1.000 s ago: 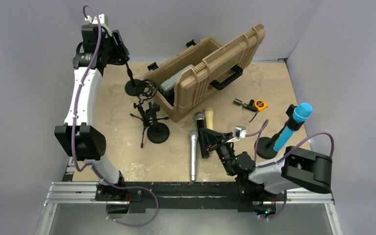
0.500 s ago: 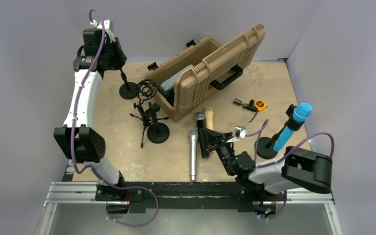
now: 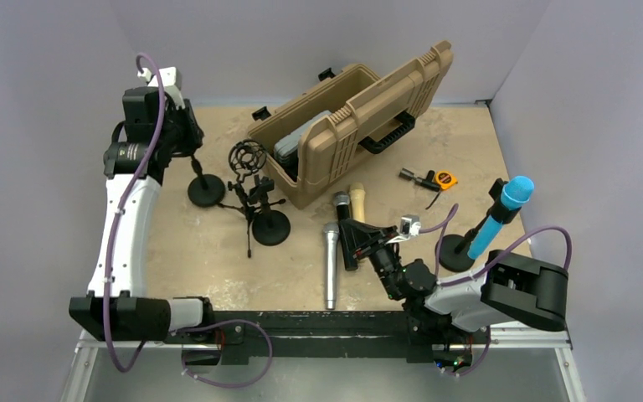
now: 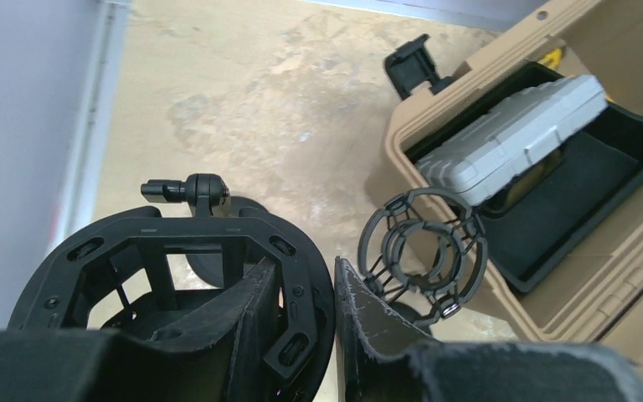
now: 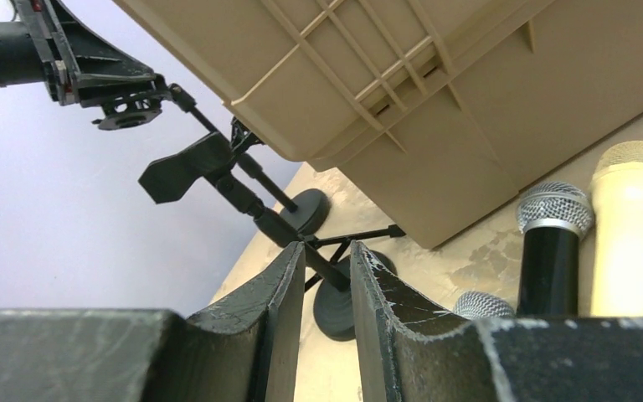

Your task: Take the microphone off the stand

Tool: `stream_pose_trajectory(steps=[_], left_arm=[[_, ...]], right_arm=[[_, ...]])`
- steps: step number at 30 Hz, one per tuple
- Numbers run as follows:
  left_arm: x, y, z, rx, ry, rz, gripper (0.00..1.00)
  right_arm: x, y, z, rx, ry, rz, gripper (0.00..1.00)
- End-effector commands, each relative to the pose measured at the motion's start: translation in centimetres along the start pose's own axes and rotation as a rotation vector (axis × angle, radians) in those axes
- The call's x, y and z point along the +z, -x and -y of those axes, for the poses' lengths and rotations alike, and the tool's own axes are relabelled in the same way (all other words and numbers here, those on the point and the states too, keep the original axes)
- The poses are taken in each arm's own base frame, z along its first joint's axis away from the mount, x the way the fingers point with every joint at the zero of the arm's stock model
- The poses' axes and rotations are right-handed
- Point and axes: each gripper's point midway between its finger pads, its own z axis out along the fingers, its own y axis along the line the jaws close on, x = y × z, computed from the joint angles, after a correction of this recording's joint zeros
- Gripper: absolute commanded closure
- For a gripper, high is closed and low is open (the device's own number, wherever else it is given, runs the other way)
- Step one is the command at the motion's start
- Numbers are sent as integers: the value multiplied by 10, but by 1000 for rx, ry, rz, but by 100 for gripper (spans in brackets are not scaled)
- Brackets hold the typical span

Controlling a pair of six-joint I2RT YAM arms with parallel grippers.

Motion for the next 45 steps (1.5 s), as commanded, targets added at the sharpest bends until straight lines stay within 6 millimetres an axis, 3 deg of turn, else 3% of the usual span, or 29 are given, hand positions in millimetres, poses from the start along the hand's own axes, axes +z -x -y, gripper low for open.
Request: stream_pose_trajectory(steps=[1, 7, 15, 19, 24, 31, 36, 45], left_arm=[[-44, 22, -16, 81, 165, 148, 100], [-71, 14, -31, 50, 293, 162, 100], [-82, -47, -44, -123, 396, -21, 100], [-81, -50, -51, -158, 435, 24, 100], [-82, -27, -58, -270, 504, 132, 100], [-70, 22, -76, -434, 666, 314, 100], [-51, 54, -88, -460, 764, 392, 100], [-17, 79, -101, -449, 893, 480, 100]], right_arm=[[1, 10, -14, 49, 41, 36, 74], [1, 9, -14, 48, 44, 33, 74], [3, 6, -15, 44, 47, 25, 74], [6, 1, -17, 29, 47, 18, 74], [6, 0, -17, 26, 48, 14, 74], [6, 0, -16, 21, 44, 16, 74], [3, 6, -15, 35, 46, 26, 74], [5, 1, -17, 31, 53, 17, 74]])
